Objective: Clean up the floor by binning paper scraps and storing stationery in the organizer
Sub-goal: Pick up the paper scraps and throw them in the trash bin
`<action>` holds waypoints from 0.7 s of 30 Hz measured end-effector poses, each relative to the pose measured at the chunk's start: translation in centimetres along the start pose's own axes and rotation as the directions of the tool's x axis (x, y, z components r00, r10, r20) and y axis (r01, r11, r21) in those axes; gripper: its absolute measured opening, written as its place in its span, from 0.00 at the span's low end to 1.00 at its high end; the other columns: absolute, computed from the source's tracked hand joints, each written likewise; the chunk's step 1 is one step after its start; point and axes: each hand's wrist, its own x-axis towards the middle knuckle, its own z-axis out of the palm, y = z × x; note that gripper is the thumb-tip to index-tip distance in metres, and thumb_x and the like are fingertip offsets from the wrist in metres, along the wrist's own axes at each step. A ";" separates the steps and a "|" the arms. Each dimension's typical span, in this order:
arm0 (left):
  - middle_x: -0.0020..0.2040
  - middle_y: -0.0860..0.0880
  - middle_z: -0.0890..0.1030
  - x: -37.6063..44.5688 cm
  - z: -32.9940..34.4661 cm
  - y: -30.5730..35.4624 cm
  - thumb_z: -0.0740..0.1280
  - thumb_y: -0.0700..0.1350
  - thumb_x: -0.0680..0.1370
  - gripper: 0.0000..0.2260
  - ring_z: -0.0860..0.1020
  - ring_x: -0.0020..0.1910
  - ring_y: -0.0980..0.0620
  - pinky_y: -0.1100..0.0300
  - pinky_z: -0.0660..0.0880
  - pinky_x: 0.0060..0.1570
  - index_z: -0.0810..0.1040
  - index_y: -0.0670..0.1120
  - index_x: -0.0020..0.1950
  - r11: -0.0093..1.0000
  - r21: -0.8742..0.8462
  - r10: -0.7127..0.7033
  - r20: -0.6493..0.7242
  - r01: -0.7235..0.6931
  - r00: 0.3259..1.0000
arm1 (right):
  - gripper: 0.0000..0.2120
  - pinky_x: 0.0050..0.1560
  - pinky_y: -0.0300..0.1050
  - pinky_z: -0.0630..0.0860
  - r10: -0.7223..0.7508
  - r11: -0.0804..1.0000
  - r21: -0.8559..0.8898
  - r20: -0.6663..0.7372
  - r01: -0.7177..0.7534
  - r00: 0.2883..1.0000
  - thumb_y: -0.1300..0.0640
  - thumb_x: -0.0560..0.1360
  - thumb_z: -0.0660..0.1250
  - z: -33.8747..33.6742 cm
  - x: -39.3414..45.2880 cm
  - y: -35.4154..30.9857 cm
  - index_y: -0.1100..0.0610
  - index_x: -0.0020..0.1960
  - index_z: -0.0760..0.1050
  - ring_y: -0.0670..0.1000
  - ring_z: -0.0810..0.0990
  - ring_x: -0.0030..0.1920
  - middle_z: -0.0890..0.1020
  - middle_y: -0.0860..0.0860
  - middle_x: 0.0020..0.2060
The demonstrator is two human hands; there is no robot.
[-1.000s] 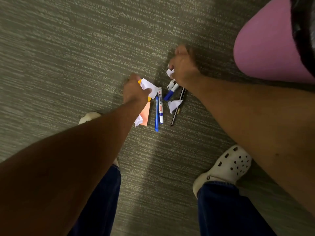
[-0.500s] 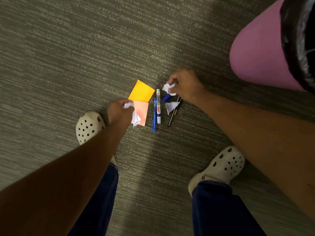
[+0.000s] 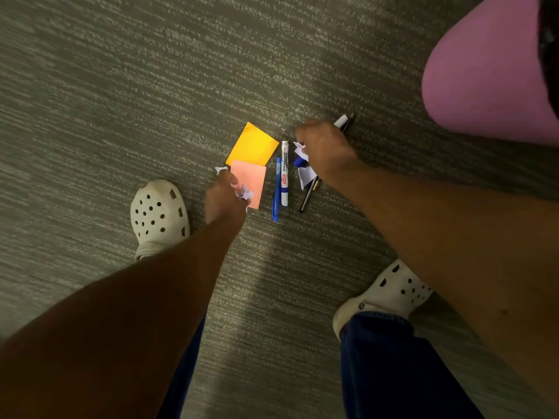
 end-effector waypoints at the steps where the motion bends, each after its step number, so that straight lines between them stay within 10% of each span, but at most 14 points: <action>1: 0.52 0.43 0.87 0.1 -0.2 -0.1 0.80 0.40 0.71 0.16 0.85 0.50 0.44 0.58 0.75 0.47 0.77 0.45 0.55 1.000 0.017 0.010 -0.012 -0.010 1.000 | 0.11 0.59 0.48 0.75 0.010 1.000 0.027 -0.025 -0.010 1.000 0.64 0.80 0.67 0.3 -0.3 0.3 0.60 0.62 0.76 0.57 0.81 0.60 0.82 0.58 0.60; 9: 0.49 0.43 0.83 0.5 -3.1 -1.3 0.83 0.40 0.68 0.31 0.81 0.48 0.47 0.55 0.78 0.50 0.73 0.46 0.67 0.955 -0.291 -0.083 -0.048 0.066 0.995 | 0.09 0.40 0.23 0.71 0.375 0.764 0.634 -0.286 -0.120 0.882 0.69 0.74 0.74 1.7 -5.0 2.2 0.58 0.47 0.78 0.41 0.76 0.40 0.79 0.49 0.43; 15: 0.57 0.39 0.86 3.1 -3.6 -1.3 0.81 0.44 0.71 0.22 0.83 0.52 0.44 0.57 0.75 0.47 0.82 0.41 0.62 0.983 -0.172 -0.069 0.007 0.069 0.998 | 0.15 0.47 0.24 0.76 0.214 0.880 0.455 -0.116 -0.140 0.970 0.72 0.76 0.72 4.9 -8.4 1.0 0.60 0.60 0.82 0.44 0.83 0.52 0.85 0.56 0.57; 21: 0.55 0.39 0.86 3.9 -3.4 -1.4 0.80 0.47 0.73 0.18 0.84 0.52 0.41 0.55 0.74 0.47 0.83 0.41 0.59 0.999 -0.026 -0.035 -0.060 0.033 0.998 | 0.14 0.55 0.48 0.83 0.220 0.975 0.043 -0.059 -0.217 0.974 0.62 0.81 0.68 6.6 -6.5 0.0 0.57 0.66 0.73 0.54 0.86 0.54 0.85 0.55 0.54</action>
